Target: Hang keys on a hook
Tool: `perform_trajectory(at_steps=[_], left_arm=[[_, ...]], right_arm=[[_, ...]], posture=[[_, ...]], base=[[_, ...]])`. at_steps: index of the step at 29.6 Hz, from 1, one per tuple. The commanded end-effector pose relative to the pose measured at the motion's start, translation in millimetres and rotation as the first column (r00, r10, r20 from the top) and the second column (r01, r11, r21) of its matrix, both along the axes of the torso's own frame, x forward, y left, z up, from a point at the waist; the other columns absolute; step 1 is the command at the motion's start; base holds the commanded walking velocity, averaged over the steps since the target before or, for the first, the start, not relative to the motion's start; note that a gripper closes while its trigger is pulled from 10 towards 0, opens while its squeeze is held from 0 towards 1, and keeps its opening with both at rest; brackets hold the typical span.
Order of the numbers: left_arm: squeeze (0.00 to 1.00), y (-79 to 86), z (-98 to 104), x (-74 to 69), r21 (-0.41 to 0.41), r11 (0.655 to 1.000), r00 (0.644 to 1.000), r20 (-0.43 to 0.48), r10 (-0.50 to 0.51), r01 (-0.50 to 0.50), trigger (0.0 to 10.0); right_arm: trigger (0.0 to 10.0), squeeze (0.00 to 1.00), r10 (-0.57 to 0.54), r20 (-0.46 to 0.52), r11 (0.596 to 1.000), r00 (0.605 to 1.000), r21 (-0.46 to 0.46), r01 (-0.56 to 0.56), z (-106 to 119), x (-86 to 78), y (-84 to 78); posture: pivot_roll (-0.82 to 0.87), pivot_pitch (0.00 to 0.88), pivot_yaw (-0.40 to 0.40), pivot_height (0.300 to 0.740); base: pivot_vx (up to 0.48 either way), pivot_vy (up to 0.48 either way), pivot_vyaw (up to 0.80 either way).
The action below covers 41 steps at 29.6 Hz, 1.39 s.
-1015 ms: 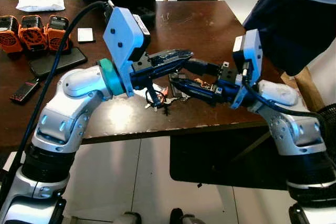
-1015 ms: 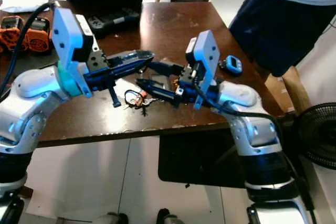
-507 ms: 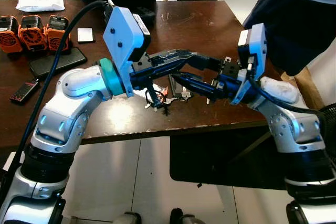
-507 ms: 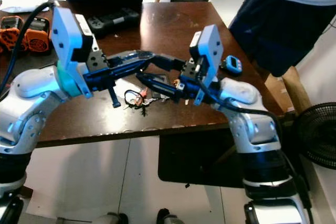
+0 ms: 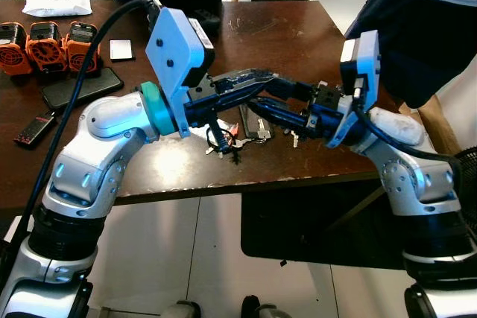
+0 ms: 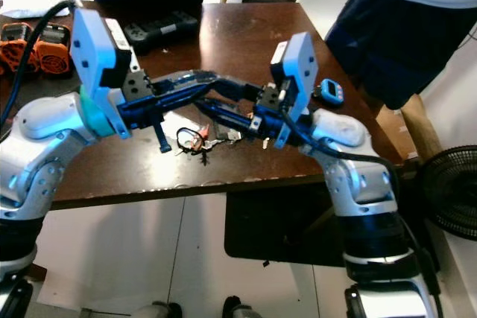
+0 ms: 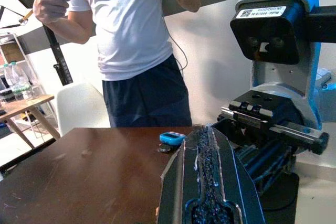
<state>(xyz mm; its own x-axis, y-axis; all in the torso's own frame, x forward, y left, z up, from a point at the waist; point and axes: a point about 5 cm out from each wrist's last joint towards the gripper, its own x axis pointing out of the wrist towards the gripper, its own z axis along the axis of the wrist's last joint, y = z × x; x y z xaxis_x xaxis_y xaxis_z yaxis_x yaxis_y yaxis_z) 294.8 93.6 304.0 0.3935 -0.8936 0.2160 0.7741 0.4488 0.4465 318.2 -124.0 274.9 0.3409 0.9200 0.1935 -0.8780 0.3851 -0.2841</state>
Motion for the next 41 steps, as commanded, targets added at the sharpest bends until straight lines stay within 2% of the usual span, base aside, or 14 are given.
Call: perform_trajectory(at_steps=[1,21,22,23,24,26,27,30,31,32,34,37,38,41], left_arm=[[0.0,-2.7,0.8,-3.2,0.001,1.0,1.0,0.001,-0.019,0.019,10.0],[0.0,-1.4,1.1,-1.9,-0.007,1.0,1.0,0.005,0.001,-0.001,10.0],[0.0,-1.1,1.1,-1.8,-0.008,1.0,1.0,0.006,0.003,-0.003,10.0],[0.0,-1.1,1.1,-1.8,-0.008,1.0,1.0,0.006,0.003,-0.003,10.0],[0.0,-0.8,1.1,-1.6,-0.008,1.0,1.0,0.006,0.004,-0.004,10.0],[0.0,-0.4,1.2,-1.3,-0.009,1.0,1.0,0.005,0.005,-0.005,10.0],[0.0,-0.4,1.3,-1.4,-0.008,1.0,1.0,0.005,0.005,-0.005,10.0],[0.0,-0.1,1.5,-1.3,-0.008,1.0,1.0,0.004,0.005,-0.005,10.0],[0.0,-0.3,1.6,-1.4,-0.007,1.0,1.0,0.004,0.003,-0.003,10.0],[0.0,-0.3,1.6,-1.5,-0.005,1.0,1.0,0.004,0.002,-0.002,10.0],[0.0,-0.3,1.5,-1.5,-0.003,1.0,1.0,0.004,0.002,-0.002,10.0],[0.0,0.0,1.7,-1.5,0.0,1.0,1.0,0.005,0.001,-0.001,10.0],[0.0,0.0,2.1,-1.5,0.001,1.0,1.0,0.005,0.0,0.0,10.0],[0.0,-0.3,2.5,-2.0,0.004,1.0,1.0,0.008,-0.002,0.002,10.0]], right_arm=[[0.0,0.0,0.003,0.027,1.0,1.0,0.02,-0.004,6.5,-1.5,-2.5],[0.0,0.0,0.009,0.033,1.0,0.999,0.02,-0.01,6.9,-3.2,0.4],[1.8,0.0,0.012,0.026,1.0,1.0,0.025,-0.012,6.8,-3.1,0.6],[1.8,0.0,0.012,0.026,1.0,1.0,0.025,-0.012,6.8,-3.1,0.6],[10.0,0.14,0.019,0.019,0.999,1.0,0.036,-0.02,7.5,-3.4,0.9],[10.0,0.14,0.024,0.014,0.999,1.0,0.044,-0.025,8.1,-3.6,1.3],[10.0,1.0,0.024,0.019,0.999,1.0,0.043,-0.025,8.6,-3.9,1.3],[10.0,1.0,0.019,0.024,0.999,1.0,0.042,-0.02,9.0,-3.8,1.5],[10.0,0.65,0.003,0.032,0.999,0.999,0.037,-0.004,9.1,-2.8,0.5],[10.0,0.25,-0.01,0.037,0.999,0.999,0.035,0.008,9.4,-1.8,-0.4],[10.0,0.25,-0.018,0.04,0.999,0.999,0.035,0.016,9.6,-1.2,-1.0],[10.0,0.19,-0.022,0.044,0.999,0.999,0.032,0.021,10.1,-0.6,-1.4],[10.0,0.0,-0.021,0.047,1.0,0.999,0.021,0.02,9.9,-0.6,-1.5],[10.0,0.0,-0.02,0.047,1.0,0.999,0.015,0.019,10.2,-0.4,-2.1]], posture=[[0.08,0.067,0.01,0.74],[0.08,0.073,0.008,0.74],[0.08,0.072,0.008,0.74],[0.08,0.072,0.008,0.74],[0.08,0.073,0.007,0.74],[0.08,0.071,0.008,0.74],[0.08,0.073,0.009,0.74],[0.08,0.072,0.01,0.74],[0.08,0.072,0.01,0.74],[0.08,0.072,0.011,0.74],[0.08,0.072,0.011,0.74],[0.08,0.073,0.013,0.74],[0.09,0.073,0.012,0.74],[0.09,0.075,0.012,0.74]], base=[[0.0,0.0,0.0],[0.0,0.0,0.0],[0.0,0.0,0.0],[0.0,0.0,0.0],[0.0,0.0,0.0],[0.0,0.0,0.0],[0.0,0.0,0.0],[0.0,0.0,0.0],[0.0,0.0,0.0],[0.0,0.0,0.0],[0.0,0.0,0.0],[0.0,0.0,0.0],[0.0,0.0,0.0],[0.0,0.0,0.0]])
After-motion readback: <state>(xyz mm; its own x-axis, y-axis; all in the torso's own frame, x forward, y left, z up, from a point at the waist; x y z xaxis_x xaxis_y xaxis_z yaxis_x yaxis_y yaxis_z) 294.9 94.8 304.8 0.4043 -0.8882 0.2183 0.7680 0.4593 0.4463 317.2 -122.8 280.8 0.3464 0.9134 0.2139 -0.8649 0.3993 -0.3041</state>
